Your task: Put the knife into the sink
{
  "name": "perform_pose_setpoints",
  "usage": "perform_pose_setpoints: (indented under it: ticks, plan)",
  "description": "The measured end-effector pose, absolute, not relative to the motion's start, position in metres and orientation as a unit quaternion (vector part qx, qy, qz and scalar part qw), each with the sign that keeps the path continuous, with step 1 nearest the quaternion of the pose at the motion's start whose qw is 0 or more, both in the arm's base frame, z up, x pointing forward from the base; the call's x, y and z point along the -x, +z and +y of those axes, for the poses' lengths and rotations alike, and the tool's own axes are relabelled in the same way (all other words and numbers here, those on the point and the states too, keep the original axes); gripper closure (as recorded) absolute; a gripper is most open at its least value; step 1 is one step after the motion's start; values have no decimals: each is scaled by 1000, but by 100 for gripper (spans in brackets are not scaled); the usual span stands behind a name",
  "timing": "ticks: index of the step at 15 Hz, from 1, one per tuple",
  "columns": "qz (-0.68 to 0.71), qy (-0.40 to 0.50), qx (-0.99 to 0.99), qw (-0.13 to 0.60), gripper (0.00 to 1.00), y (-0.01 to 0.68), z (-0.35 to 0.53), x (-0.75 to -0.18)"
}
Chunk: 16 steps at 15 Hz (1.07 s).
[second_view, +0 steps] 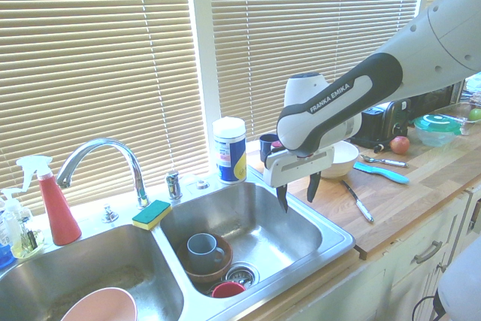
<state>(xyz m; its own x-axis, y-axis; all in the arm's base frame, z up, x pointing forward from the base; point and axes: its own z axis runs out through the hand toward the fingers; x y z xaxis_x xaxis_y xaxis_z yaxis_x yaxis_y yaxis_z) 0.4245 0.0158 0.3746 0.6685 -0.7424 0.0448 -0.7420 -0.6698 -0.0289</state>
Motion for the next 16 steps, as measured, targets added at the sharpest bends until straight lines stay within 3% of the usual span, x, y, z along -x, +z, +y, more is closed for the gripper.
perform_pose_setpoints:
  ticks: [9, 16]
  plan:
    - [546, -61, 835, -16, 0, 396, -60, -426]
    - [607, -43, 794, -22, 0, 355, -136, -364]
